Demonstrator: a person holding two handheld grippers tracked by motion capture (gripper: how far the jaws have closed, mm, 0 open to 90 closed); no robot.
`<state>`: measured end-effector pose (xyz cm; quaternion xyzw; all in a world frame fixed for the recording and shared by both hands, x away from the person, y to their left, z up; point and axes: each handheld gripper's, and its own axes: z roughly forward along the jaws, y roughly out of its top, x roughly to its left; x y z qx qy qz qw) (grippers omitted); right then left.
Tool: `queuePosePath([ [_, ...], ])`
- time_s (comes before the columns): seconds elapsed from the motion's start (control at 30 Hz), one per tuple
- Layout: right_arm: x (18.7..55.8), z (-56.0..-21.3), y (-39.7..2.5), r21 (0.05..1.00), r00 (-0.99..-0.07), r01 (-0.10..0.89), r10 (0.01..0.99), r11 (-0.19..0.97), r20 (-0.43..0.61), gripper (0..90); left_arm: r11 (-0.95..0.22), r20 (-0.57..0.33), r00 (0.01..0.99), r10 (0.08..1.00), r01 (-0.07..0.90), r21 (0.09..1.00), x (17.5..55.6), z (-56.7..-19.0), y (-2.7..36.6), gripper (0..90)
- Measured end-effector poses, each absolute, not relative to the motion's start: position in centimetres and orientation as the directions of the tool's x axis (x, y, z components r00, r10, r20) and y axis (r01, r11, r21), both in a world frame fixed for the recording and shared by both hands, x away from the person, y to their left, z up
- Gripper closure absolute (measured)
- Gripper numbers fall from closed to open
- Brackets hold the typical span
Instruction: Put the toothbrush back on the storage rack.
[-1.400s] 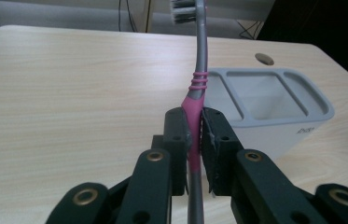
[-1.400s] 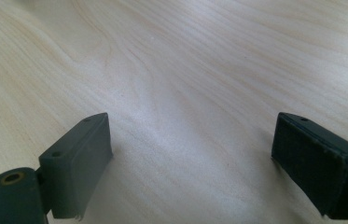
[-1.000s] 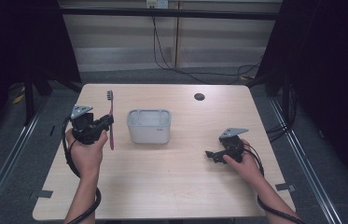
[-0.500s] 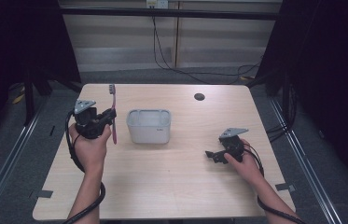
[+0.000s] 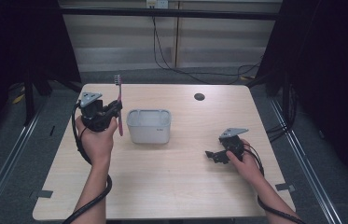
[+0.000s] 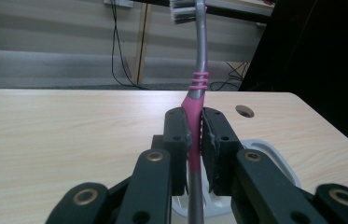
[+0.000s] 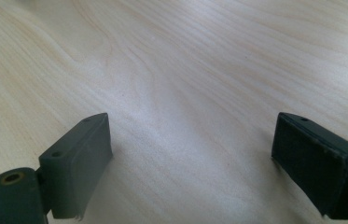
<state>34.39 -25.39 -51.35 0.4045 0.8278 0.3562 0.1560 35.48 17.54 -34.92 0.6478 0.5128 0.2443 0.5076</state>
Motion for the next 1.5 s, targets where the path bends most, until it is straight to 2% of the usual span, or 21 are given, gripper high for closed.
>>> queuePosePath([
  [0.83, 34.4, -51.4, -25.4, 0.717, -0.625, 0.557, 0.78, 0.42, 0.028, 11.4, 0.064, -0.214, 0.378, 0.901, 0.372, 0.926, 37.3, -33.8, 15.9, 80.9],
  [1.5, 34.4, -51.4, -25.4, 0.716, -0.625, 0.557, 0.78, 0.42, 0.028, 11.3, 0.046, -0.189, 0.392, 0.9, 0.346, 0.937, 38.5, -33.9, 14.1, 80.8],
])
